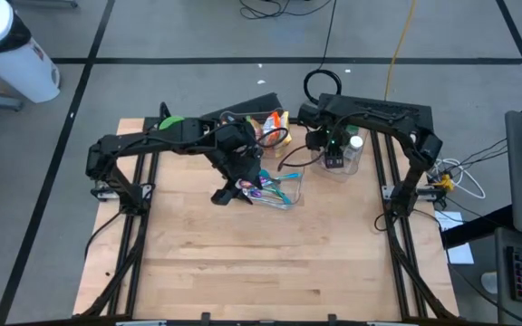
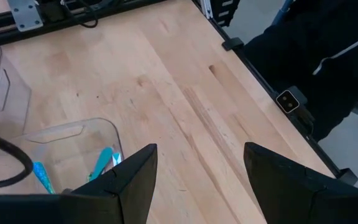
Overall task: Pick & Place Food Item
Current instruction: Put the purple seasoning bottle into the top right transparent bin
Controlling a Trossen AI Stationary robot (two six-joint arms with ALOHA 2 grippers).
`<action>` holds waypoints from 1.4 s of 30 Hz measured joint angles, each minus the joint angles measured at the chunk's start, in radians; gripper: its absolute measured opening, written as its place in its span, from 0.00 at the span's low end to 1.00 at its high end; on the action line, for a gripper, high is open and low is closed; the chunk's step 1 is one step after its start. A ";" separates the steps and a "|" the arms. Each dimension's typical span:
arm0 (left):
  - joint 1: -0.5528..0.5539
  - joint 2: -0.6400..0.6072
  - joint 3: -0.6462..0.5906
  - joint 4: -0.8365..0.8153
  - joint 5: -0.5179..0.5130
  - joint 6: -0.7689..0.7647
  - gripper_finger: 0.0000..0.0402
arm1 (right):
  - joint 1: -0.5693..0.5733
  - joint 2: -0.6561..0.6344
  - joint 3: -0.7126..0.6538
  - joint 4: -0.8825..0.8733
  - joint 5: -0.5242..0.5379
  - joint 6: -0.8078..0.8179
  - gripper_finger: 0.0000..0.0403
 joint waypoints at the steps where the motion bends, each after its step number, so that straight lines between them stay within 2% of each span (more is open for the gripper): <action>1: 0.000 0.000 0.000 0.000 0.000 0.000 0.62 | 0.000 0.004 0.000 0.003 0.000 0.000 0.48; 15: 0.000 0.000 0.000 0.000 0.000 -0.002 0.62 | 0.002 0.005 -0.037 0.006 -0.026 -0.011 0.48; 23: 0.000 0.000 0.000 0.000 0.000 -0.010 0.62 | 0.002 0.005 -0.105 0.031 -0.023 -0.010 0.59; 34: 0.000 0.000 0.000 0.001 0.000 -0.011 0.62 | 0.002 -0.004 -0.106 0.046 -0.017 -0.007 0.61; 42: 0.000 0.000 0.000 0.001 -0.003 -0.014 0.62 | 0.003 -0.009 -0.106 0.001 0.082 -0.005 0.66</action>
